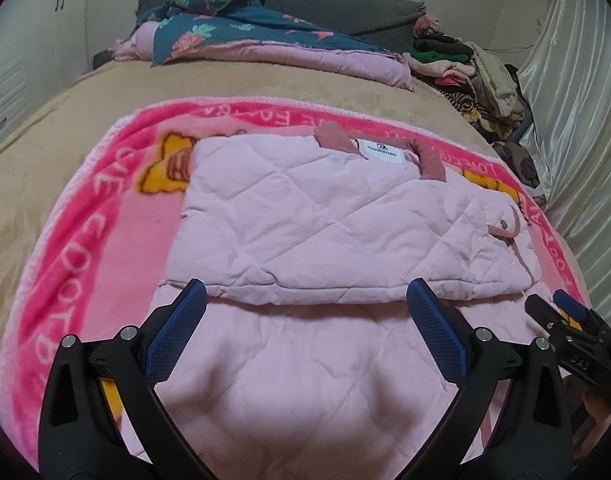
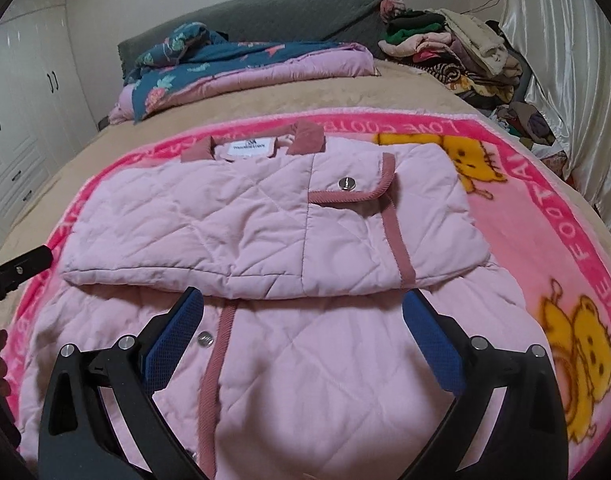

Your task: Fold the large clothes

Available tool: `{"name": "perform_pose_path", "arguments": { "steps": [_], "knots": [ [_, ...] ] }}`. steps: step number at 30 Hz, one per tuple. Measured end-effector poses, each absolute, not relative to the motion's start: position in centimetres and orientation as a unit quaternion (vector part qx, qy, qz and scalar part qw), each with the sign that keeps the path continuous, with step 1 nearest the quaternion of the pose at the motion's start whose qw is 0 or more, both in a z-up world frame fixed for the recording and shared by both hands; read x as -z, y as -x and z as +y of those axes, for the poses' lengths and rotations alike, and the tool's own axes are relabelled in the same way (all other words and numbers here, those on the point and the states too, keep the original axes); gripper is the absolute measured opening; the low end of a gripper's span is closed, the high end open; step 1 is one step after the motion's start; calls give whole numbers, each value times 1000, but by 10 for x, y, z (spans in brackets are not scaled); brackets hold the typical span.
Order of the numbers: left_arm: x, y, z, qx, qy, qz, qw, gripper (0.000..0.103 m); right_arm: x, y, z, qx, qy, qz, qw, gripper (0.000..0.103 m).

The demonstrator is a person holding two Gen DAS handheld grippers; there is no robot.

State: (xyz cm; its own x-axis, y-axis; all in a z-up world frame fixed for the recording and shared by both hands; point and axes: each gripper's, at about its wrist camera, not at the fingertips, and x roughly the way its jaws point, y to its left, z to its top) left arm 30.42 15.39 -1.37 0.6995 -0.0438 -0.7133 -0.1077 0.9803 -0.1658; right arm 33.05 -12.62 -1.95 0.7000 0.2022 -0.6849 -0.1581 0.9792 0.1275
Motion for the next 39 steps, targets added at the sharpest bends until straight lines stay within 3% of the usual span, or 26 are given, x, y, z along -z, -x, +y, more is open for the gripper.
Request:
{"name": "perform_pose_path", "arguments": {
  "steps": [16,39],
  "knots": [
    [-22,-273,154,-17,83,347,934,94,-20,-278,-152,-87,-46,329,939,99],
    [-27,-214,146,14,90,331,939,94,-59,-220,-188,-65,-46,294,952,99]
  ]
}}
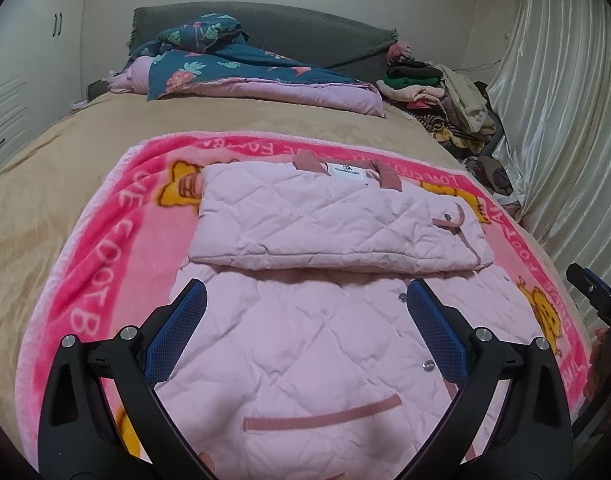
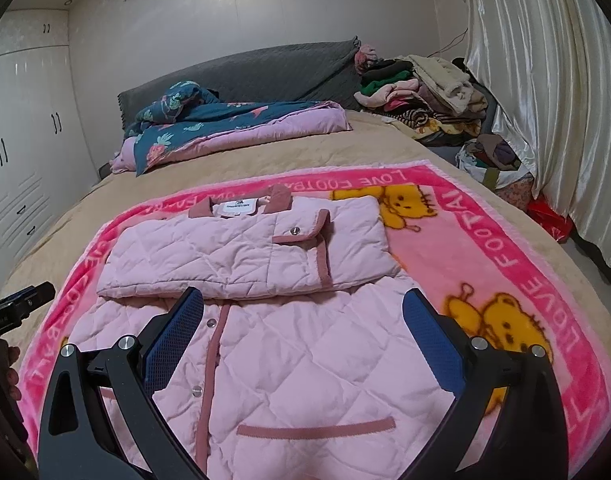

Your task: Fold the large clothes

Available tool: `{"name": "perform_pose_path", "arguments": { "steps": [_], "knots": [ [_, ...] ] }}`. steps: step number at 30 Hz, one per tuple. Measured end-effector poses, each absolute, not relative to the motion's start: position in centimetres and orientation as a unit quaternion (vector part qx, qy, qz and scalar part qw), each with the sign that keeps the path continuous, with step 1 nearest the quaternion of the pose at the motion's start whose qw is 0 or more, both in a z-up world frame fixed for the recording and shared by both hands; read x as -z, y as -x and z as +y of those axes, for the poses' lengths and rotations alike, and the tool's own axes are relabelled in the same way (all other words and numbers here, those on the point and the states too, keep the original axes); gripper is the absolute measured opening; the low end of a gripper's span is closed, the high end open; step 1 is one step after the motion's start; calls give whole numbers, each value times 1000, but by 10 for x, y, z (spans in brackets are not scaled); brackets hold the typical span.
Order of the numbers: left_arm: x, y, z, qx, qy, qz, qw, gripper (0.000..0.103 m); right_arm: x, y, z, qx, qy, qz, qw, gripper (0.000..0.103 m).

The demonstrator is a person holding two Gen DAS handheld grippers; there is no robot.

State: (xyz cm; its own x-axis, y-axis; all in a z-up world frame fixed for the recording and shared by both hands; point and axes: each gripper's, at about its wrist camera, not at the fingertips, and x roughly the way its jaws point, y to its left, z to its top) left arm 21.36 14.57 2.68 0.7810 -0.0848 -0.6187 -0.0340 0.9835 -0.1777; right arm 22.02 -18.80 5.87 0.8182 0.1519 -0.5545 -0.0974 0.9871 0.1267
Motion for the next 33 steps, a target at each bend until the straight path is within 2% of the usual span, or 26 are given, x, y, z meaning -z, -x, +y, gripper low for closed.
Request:
{"name": "perform_pose_path", "arguments": {
  "steps": [19,33],
  "knots": [
    [-39,-172,139,1,84,329,941,94,-74,-183,-214,-69,-47,289,954,99],
    [-31,-150,137,-8,74,336,939,94,-60,-166,-235,-64,-47,305,949,99]
  ]
}}
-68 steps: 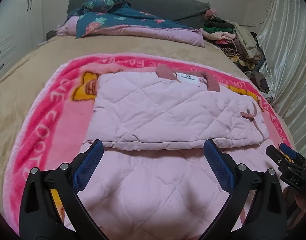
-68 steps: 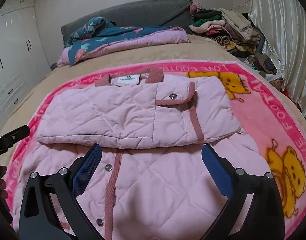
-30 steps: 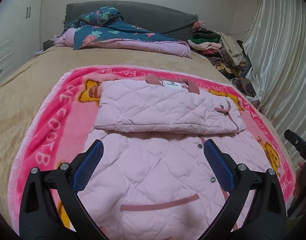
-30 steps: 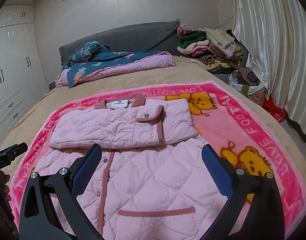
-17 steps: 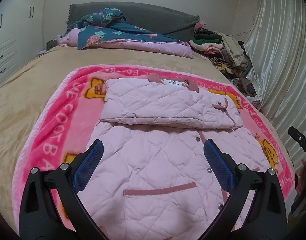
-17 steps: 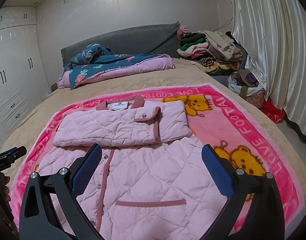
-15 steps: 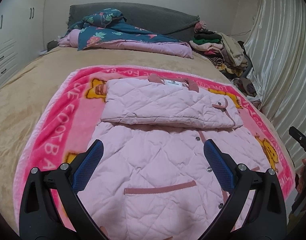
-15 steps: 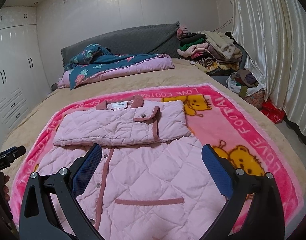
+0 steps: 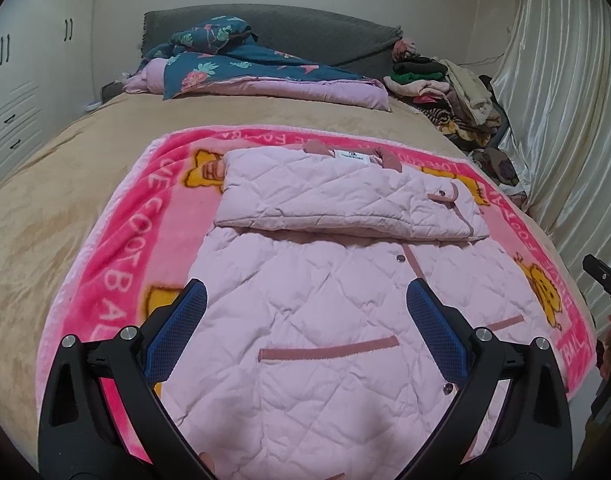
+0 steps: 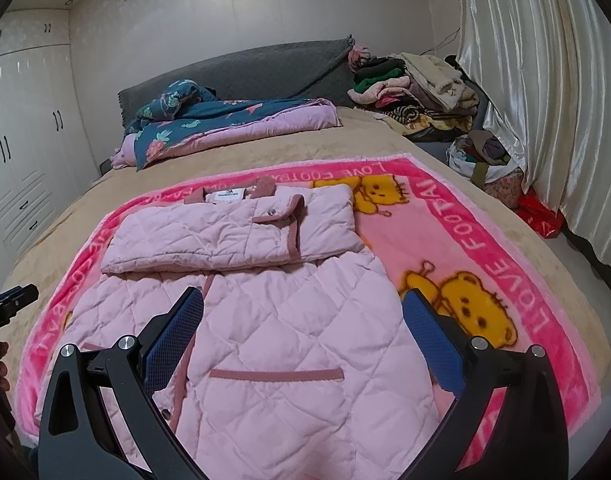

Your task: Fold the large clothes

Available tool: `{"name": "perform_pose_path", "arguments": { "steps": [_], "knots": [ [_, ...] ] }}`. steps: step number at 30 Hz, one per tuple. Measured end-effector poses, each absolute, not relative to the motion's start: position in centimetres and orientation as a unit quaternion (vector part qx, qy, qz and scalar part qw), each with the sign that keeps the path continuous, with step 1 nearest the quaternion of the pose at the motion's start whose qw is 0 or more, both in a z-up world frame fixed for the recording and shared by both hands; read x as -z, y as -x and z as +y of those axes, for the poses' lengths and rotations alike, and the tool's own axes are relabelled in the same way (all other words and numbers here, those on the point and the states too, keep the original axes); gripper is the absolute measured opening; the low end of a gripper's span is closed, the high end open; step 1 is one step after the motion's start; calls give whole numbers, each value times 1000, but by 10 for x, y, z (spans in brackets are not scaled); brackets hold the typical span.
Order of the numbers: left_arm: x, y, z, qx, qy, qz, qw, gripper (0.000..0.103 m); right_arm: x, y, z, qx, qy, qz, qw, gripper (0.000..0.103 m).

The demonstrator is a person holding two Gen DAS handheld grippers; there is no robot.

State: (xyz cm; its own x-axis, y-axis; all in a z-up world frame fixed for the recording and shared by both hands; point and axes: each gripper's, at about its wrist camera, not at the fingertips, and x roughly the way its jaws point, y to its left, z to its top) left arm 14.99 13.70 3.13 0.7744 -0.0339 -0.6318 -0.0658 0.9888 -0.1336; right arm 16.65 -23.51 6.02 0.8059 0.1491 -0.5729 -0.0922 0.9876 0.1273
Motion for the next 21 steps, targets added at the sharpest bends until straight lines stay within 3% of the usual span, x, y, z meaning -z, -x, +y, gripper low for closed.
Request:
{"name": "perform_pose_path", "arguments": {
  "steps": [21],
  "knots": [
    [19,-131,139,-26,58,374,925,94,-18,-149,-269,-45,-44,337,939,99]
  ]
}}
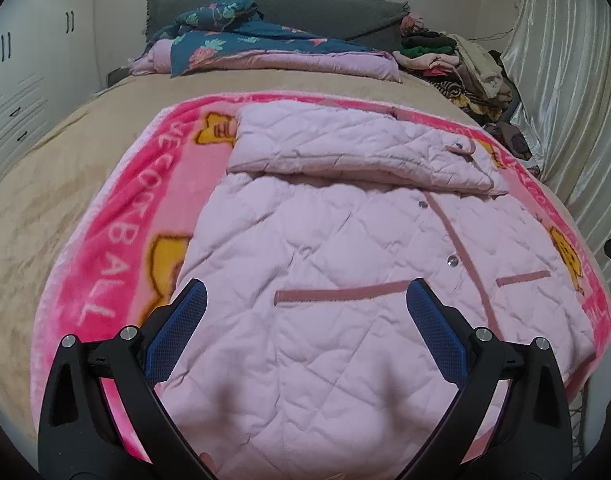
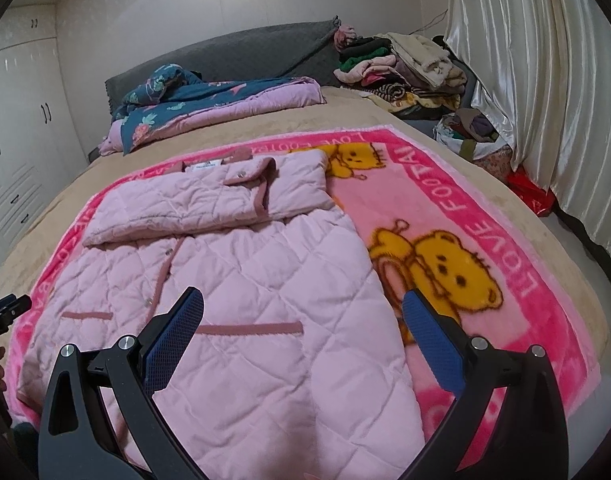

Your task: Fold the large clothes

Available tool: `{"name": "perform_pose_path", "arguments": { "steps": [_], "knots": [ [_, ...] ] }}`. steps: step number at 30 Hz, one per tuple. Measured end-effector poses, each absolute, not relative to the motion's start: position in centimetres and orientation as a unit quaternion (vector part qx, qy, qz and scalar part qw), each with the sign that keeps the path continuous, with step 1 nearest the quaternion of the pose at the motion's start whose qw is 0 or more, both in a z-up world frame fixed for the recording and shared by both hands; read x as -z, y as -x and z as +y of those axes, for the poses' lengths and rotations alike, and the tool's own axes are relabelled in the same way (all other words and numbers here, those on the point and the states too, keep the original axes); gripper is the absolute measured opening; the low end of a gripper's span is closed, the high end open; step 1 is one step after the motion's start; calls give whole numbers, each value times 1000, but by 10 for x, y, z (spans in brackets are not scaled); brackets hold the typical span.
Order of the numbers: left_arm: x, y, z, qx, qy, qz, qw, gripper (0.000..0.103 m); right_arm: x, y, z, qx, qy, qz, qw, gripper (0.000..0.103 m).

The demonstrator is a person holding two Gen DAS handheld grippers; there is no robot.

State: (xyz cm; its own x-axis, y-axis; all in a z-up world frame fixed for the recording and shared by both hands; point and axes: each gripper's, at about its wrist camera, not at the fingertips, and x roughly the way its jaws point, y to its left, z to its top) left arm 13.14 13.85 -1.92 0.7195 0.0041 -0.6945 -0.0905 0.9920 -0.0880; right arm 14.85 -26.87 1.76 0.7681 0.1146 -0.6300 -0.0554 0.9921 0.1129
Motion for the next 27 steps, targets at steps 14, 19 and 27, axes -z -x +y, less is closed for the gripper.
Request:
{"name": "perform_pose_path", "arguments": {
  "steps": [14,19,27],
  "knots": [
    [51,-120,159,-46,70,406,910,94,13,-147,-282,-27,-35,361,931,99],
    [56,-114,167,-62,68,413,906,94,25,-147,-285,-26,-34,378,925,99],
    [66,-107,189,-76,99,431,894,94,51,-146,-298,-17,-38,412,910,99]
  ]
}}
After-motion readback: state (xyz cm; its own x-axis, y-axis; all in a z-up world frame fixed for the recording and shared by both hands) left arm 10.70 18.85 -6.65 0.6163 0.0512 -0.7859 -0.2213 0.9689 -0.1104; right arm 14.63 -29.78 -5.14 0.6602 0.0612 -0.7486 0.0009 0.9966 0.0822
